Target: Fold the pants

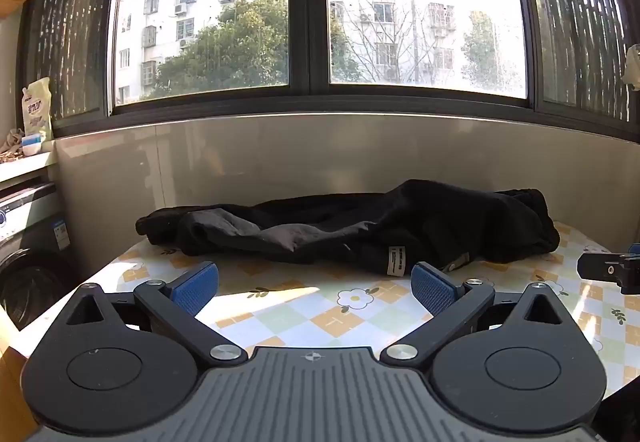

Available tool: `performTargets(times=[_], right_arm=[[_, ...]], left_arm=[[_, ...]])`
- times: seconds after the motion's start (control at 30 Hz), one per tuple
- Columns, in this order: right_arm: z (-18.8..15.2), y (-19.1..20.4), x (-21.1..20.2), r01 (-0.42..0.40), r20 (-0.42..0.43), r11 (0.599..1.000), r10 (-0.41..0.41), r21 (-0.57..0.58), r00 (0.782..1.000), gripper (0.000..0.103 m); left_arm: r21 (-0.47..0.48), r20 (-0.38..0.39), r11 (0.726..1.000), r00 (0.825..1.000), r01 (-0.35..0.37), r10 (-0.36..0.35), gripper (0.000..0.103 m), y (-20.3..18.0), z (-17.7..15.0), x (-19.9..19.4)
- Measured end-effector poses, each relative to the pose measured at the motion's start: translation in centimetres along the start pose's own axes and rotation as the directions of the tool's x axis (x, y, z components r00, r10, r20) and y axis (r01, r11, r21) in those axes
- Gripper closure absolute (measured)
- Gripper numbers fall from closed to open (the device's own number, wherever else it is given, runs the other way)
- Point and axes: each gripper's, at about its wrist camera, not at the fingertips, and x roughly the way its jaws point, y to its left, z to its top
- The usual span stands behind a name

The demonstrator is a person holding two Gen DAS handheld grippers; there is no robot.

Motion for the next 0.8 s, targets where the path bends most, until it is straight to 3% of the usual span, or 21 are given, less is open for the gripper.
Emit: performTargets(times=[0.5, 0.8], right_arm=[[0.0, 0.1, 0.1, 0.011, -0.008, 1.000, -0.011, -0.013, 1.000, 0.000], [0.1, 0.2, 0.3, 0.019, -0.011, 1.000, -0.019, -0.014, 1.000, 0.000]], left_arm=[[-0.029, 0.003, 1.000, 1.000, -0.002, 0.003, 0.000, 1.3, -0.3, -0.8], [-0.031, -0.008, 0.999, 1.000, -0.019, 0.019, 0.000, 0.2, -0.1, -0.1]])
